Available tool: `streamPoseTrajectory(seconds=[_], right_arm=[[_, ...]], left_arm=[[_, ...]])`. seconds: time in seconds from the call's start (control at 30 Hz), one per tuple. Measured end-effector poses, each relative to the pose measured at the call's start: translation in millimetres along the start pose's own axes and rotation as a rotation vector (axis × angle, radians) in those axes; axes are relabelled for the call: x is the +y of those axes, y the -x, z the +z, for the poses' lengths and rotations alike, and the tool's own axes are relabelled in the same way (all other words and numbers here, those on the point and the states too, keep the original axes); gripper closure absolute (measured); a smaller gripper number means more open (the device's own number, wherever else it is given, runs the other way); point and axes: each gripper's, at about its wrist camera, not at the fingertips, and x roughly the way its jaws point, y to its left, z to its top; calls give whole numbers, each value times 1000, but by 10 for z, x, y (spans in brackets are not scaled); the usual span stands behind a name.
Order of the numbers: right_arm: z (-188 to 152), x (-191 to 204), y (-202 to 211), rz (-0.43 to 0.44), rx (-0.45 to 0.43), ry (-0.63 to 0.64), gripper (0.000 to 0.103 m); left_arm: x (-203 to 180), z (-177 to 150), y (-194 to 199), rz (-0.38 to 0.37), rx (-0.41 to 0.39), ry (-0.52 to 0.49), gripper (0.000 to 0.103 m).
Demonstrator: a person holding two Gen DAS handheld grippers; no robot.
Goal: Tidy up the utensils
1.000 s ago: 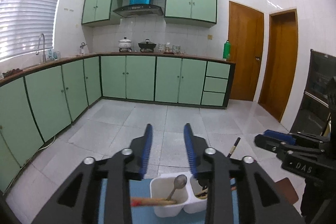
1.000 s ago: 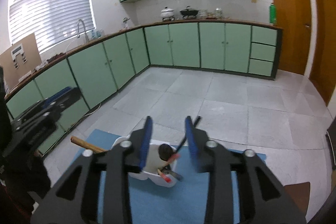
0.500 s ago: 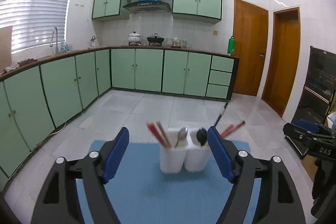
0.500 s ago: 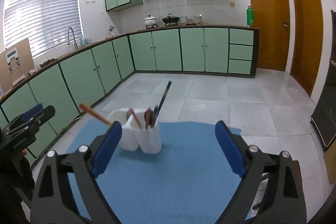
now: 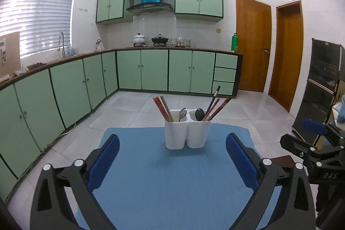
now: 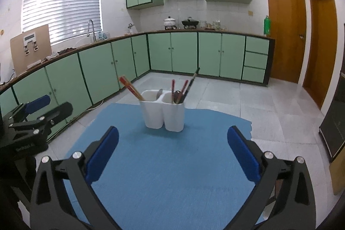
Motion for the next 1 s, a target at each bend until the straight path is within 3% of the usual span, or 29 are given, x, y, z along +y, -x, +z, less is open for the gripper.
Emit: streamPoseTrajectory(seconds=[0.53, 1.0], right_arm=[[114, 122, 651, 45, -74, -4, 5], [146, 202, 796, 42, -101, 9, 5]], left_arm=[[-118, 50, 660, -11, -65, -5, 6], [-203, 51, 903, 1, -107, -9, 6]])
